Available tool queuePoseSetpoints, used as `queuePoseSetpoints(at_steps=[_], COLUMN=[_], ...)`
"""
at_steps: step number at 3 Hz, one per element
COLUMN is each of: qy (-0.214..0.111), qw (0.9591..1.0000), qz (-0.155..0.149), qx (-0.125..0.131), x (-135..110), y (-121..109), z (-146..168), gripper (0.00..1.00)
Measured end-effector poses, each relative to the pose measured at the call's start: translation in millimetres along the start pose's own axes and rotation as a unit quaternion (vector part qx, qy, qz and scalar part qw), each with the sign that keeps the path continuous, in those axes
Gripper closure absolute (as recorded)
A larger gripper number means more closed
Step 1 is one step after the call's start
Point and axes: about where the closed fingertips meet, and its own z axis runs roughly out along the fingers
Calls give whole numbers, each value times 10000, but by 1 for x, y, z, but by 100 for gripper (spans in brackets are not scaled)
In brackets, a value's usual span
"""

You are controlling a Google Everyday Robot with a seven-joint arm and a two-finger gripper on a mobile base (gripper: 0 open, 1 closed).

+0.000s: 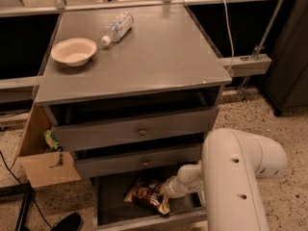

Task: Place brown chip bag into bottom drawer

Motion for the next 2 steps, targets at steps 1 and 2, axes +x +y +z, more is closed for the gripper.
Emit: queuePoseSetpoints(at_steps=[1,2], qy=[0,0], qw=[10000,10000], qz=[0,0], qx=[0,0], x=[0,0], y=[0,0], z=[0,0], gripper=[14,0])
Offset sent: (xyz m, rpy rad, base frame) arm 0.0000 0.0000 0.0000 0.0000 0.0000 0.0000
